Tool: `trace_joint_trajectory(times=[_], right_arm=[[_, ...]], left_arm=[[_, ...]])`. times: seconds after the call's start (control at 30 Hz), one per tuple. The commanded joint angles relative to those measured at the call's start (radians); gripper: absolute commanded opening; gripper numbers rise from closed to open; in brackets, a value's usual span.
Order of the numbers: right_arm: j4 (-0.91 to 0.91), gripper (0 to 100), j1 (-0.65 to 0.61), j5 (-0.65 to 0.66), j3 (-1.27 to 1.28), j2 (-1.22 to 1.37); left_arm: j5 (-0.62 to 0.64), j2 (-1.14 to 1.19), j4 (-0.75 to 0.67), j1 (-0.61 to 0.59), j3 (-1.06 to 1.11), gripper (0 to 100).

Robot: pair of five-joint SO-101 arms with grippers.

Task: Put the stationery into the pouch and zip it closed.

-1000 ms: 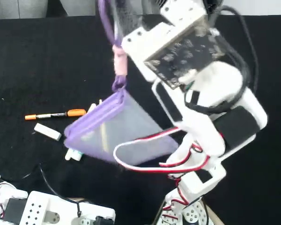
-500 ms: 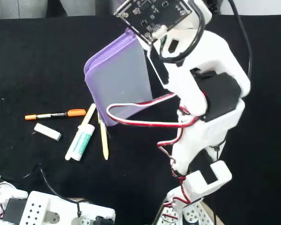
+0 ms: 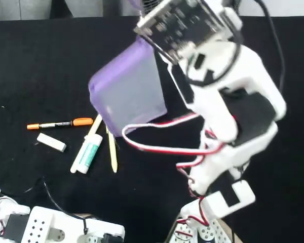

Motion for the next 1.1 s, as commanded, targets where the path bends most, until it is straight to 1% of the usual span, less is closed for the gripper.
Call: trace_joint_trajectory(times=[0.0, 0.13, 0.23, 0.33, 0.4, 0.53, 0.63, 0.73, 0.87, 0.97, 1.07], right_arm=[[-0.031, 1.1, 0.031, 0.029, -0.061, -0.082], [-0.006, 1.1, 0.112, 0.1, -0.059, -0.139], [-0.005, 1.1, 0.207, 0.144, -0.059, -0.173], [0.008, 1.1, 0.276, 0.164, -0.059, -0.188], [0.048, 1.1, 0.295, 0.17, -0.036, -0.188], [0.095, 1.1, 0.276, 0.198, 0.117, -0.186], [0.055, 1.1, 0.264, 0.19, 0.231, -0.186], [0.006, 1.1, 0.207, 0.19, 0.308, -0.186], [0.005, 1.1, 0.075, 0.189, 0.372, -0.194], [0.04, 1.1, -0.012, 0.135, 0.36, -0.196], [0.091, 1.1, -0.074, 0.097, 0.294, -0.196]], left_arm=[[-0.008, 0.002, 0.006, -0.004, 0.022, 3], [-0.008, 0.002, 0.006, -0.005, 0.022, 3], [-0.008, 0.002, 0.006, -0.002, 0.022, 3], [-0.008, 0.002, 0.006, -0.002, 0.022, 3], [-0.008, 0.002, 0.006, -0.002, 0.022, 3], [-0.008, 0.002, 0.006, -0.002, 0.022, 3], [-0.008, 0.002, 0.006, -0.002, 0.022, 3], [-0.008, 0.002, 0.006, -0.005, 0.022, 3], [-0.008, 0.002, 0.006, -0.005, 0.022, 3], [-0.008, 0.002, 0.006, -0.005, 0.022, 3], [-0.008, 0.002, 0.006, -0.005, 0.022, 3]])
